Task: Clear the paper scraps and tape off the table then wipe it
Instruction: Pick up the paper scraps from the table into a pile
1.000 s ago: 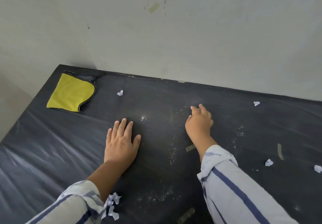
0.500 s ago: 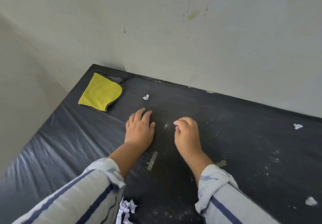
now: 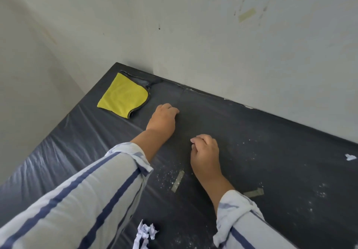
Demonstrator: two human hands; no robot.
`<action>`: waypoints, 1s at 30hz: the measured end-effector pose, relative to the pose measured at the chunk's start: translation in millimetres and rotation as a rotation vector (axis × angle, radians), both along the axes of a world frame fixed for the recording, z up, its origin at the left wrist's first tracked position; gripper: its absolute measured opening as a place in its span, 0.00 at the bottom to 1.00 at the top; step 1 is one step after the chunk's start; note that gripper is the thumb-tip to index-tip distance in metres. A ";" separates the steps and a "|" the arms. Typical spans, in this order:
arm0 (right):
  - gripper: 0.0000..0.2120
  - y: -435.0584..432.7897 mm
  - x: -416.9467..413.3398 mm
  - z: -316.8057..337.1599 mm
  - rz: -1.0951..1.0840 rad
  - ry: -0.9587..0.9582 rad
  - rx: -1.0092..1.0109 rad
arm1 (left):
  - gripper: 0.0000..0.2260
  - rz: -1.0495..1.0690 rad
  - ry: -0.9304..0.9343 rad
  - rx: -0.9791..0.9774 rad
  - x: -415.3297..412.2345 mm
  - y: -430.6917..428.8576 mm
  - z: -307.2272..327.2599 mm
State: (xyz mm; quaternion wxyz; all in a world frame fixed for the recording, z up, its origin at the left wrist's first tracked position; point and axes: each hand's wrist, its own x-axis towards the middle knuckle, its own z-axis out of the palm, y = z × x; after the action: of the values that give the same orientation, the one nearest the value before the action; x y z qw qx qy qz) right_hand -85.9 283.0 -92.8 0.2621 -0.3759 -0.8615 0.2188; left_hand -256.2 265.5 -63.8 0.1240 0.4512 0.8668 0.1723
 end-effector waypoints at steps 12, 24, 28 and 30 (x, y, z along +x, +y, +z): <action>0.10 -106.3 34.7 12.8 0.156 -0.032 -0.076 | 0.10 -0.038 -0.268 0.168 71.0 -169.1 13.1; 0.09 -217.5 70.9 20.3 0.056 -0.100 -0.137 | 0.10 -0.079 -0.265 0.282 118.6 -272.9 4.5; 0.15 -235.2 71.7 21.5 0.019 -0.142 -0.166 | 0.15 -0.164 -0.319 0.238 128.6 -286.9 2.5; 0.16 -240.1 73.9 25.3 0.015 -0.173 -0.203 | 0.18 -0.226 -0.315 0.220 132.9 -291.6 3.6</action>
State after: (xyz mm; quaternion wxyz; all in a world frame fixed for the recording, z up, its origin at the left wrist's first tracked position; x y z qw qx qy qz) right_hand -12.0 42.9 -67.5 0.1457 -0.4115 -0.8570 0.2737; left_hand -123.3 -26.1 -60.2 0.2264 0.5240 0.7565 0.3192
